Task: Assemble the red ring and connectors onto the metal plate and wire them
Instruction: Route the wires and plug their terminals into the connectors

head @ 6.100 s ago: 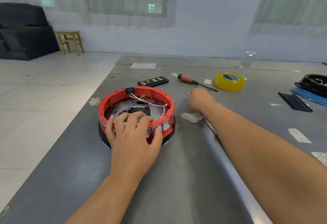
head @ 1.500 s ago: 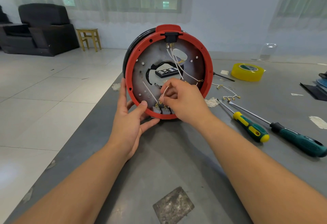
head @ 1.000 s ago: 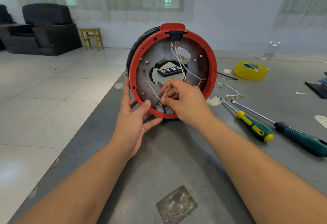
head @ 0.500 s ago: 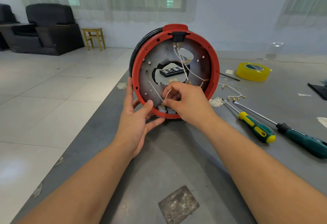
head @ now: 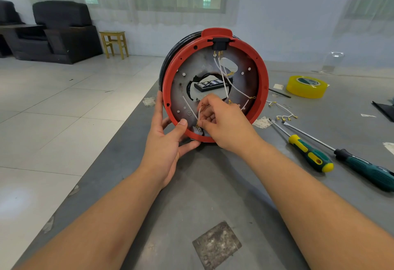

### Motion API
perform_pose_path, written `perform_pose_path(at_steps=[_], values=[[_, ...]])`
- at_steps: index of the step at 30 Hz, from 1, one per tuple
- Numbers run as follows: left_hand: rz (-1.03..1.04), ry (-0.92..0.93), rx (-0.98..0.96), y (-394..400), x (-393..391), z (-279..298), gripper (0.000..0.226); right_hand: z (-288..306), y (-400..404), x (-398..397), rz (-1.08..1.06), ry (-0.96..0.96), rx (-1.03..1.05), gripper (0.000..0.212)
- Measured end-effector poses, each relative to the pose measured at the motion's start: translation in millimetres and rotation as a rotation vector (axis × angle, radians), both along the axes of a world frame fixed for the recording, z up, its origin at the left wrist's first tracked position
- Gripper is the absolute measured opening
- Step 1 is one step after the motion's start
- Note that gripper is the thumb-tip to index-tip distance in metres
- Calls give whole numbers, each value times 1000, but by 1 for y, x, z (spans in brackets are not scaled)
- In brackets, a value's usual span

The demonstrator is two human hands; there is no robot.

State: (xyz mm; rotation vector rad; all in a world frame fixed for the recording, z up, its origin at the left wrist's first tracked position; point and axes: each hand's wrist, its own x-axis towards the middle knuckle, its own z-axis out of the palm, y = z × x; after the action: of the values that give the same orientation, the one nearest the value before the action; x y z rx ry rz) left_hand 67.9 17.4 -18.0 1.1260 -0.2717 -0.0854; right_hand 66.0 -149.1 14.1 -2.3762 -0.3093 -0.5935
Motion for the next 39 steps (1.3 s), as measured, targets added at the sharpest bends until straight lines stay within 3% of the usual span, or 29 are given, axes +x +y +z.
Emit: perform_pose_path(at_steps=[16, 22, 29, 35, 39], values=[[-8, 40, -33, 1, 4, -1, 80, 1, -3, -5, 0, -1, 40, 23], [-9, 60, -32, 3, 5, -1, 80, -14, -16, -22, -89, -296, -260, 22], [53, 84, -1, 1, 2, 2, 77, -25, -47, -36, -245, -338, -688, 43], [186, 22, 176, -3, -4, 8, 73, -26, -52, -36, -261, -398, -695, 39], [363, -157, 500, 3, -5, 10, 74, -25, -54, -40, -218, -428, -645, 34]])
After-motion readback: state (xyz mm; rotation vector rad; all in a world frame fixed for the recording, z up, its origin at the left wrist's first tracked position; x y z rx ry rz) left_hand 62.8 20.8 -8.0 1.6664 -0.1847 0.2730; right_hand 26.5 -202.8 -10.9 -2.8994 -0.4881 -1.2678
